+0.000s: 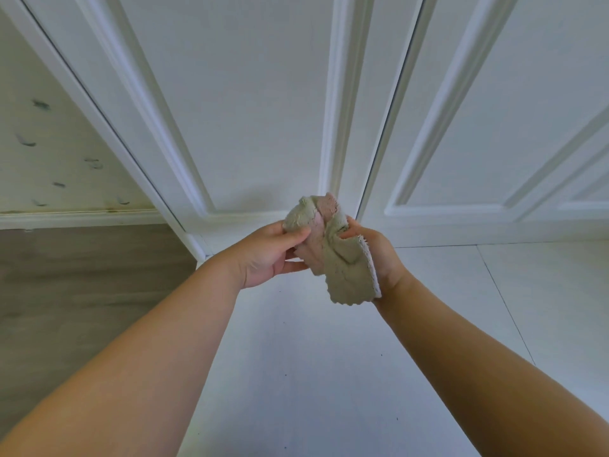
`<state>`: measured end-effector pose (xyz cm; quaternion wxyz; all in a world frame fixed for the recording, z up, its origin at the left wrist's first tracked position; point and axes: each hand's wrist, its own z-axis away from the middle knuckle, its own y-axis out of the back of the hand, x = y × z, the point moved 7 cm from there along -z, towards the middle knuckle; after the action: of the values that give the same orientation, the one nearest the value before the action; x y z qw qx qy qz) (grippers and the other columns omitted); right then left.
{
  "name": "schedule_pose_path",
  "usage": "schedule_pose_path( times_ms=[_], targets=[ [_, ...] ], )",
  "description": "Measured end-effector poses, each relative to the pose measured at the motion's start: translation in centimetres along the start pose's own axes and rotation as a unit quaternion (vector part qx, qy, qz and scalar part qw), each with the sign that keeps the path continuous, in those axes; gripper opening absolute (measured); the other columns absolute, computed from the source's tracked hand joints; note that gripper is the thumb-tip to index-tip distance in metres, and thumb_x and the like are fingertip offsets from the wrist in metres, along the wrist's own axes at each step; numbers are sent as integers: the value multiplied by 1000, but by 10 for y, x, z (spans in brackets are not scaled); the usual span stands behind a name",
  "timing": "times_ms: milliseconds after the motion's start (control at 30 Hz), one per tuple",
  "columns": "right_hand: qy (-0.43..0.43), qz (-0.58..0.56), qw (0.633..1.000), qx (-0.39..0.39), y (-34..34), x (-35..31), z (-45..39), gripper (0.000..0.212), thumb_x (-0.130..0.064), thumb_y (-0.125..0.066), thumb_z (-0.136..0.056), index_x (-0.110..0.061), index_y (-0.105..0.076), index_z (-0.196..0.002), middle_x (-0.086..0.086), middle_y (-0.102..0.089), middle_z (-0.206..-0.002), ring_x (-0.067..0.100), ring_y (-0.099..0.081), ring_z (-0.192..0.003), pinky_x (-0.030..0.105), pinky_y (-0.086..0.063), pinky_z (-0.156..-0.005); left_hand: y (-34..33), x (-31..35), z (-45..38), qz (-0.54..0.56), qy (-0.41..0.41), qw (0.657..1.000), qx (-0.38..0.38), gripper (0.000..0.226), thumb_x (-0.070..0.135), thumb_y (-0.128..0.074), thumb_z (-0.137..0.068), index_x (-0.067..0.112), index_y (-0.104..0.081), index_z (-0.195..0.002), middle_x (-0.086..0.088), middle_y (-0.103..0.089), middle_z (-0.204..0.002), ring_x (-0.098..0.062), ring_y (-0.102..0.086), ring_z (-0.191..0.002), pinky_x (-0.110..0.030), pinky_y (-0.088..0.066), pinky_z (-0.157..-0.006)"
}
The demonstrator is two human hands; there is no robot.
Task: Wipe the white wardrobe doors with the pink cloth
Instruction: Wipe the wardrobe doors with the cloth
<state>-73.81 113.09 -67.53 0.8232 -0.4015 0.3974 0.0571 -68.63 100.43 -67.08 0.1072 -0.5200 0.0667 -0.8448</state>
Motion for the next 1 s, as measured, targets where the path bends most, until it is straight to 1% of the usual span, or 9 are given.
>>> schedule_pose_path(
  times_ms=[100,200,300,400,467,633,733,867,1000],
  targets=[
    [-13,-10,1000,-10,-6,-6,5,32,-25,-55,-91,-3,-61,-114,19,-64,-109,34,-67,-93,43,-56,-77,3,12,-1,8,-26,998,60,13,22,-51,-103,15,-61,-107,-4,-75,-87,-21,-71,-86,-34,-59,-79],
    [-27,123,992,-2,-12,-13,11,42,-35,-60,-97,-4,-61,-126,19,-68,-120,33,-70,-105,48,-57,-88,6,18,3,-18,-32,996,86,14,27,-50,-104,19,-61,-107,-2,-76,-89,-19,-72,-83,-33,-59,-74],
    [-9,318,936,153,7,-21,9,56,-27,-83,-82,-12,-52,-126,7,-63,-116,21,-68,-99,38,-58,-84,7,19,4,-20,-29,995,98,16,32,-50,-104,23,-61,-111,-1,-75,-96,-19,-71,-88,-35,-57,-77],
    [70,410,878,239,8,-38,12,27,-22,-74,-87,-16,-56,-106,0,-63,-99,19,-63,-89,27,-52,-72,6,26,4,4,-47,993,108,15,30,-51,-104,23,-63,-109,0,-76,-93,-19,-73,-85,-36,-58,-76],
    [74,408,886,207,-1,-36,11,9,-20,-63,-93,-13,-62,-99,4,-69,-95,26,-66,-92,29,-55,-74,5,33,3,10,-64,992,110,14,29,-50,-104,22,-63,-108,-1,-76,-92,-20,-73,-84,-36,-59,-74],
    [59,393,906,149,-20,-21,11,33,-46,-68,-91,-21,-58,-110,-5,-65,-110,11,-64,-103,32,-55,-89,4,36,2,13,-72,992,101,18,26,-51,-104,13,-61,-111,-7,-73,-90,-22,-71,-83,-36,-59,-74],
    [69,407,899,148,-23,-21,14,56,-53,-80,-78,-21,-54,-116,-10,-63,-113,4,-61,-104,22,-49,-82,2,37,3,14,-66,994,86,25,25,-48,-105,12,-61,-122,-9,-75,-100,-25,-72,-92,-36,-59,-79],
    [123,430,877,176,-24,-28,16,50,-41,-82,-80,-21,-52,-114,-11,-61,-113,-1,-58,-103,18,-47,-81,0,40,4,31,-61,995,76,31,26,-45,-106,11,-59,-128,-14,-73,-112,-27,-71,-98,-36,-59,-81],
    [98,372,912,142,-28,-26,17,55,-45,-80,-82,-20,-49,-120,-2,-65,-104,7,-67,-80,28,-56,-63,-7,43,8,60,-58,996,45,34,29,-40,-108,12,-58,-130,-13,-72,-117,-29,-69,-106,-44,-56,-93]
  ],
)
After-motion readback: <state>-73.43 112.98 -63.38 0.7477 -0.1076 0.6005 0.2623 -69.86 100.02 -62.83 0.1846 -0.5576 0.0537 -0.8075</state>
